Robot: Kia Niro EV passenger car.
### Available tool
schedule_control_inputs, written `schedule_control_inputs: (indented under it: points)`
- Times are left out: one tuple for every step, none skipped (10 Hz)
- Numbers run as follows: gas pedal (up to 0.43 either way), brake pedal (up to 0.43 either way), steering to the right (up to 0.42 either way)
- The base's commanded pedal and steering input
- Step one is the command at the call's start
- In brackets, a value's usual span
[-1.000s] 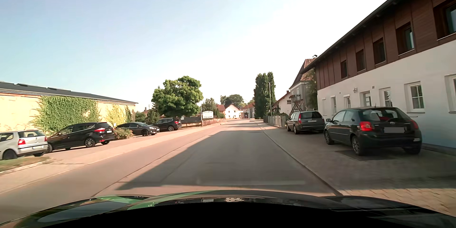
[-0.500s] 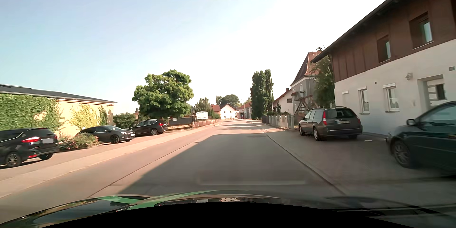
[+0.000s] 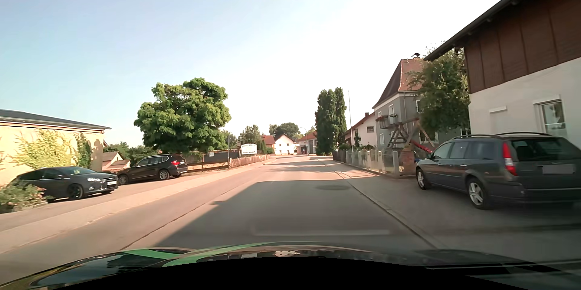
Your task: Follow the waypoints while adhering to traffic rules and regulations
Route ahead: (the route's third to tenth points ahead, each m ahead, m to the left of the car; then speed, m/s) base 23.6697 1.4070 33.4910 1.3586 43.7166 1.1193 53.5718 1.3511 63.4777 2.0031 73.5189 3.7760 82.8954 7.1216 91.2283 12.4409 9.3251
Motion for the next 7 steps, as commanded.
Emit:
schedule_control_inputs:
  points:
    - [0.157,0.000,0.021]
    - [0.157,0.000,0.022]
    - [0.157,0.000,0.020]
    - [0.150,0.000,0.018]
    - [0.138,0.000,0.018]
    - [0.138,0.000,0.018]
    - [0.138,0.000,0.017]
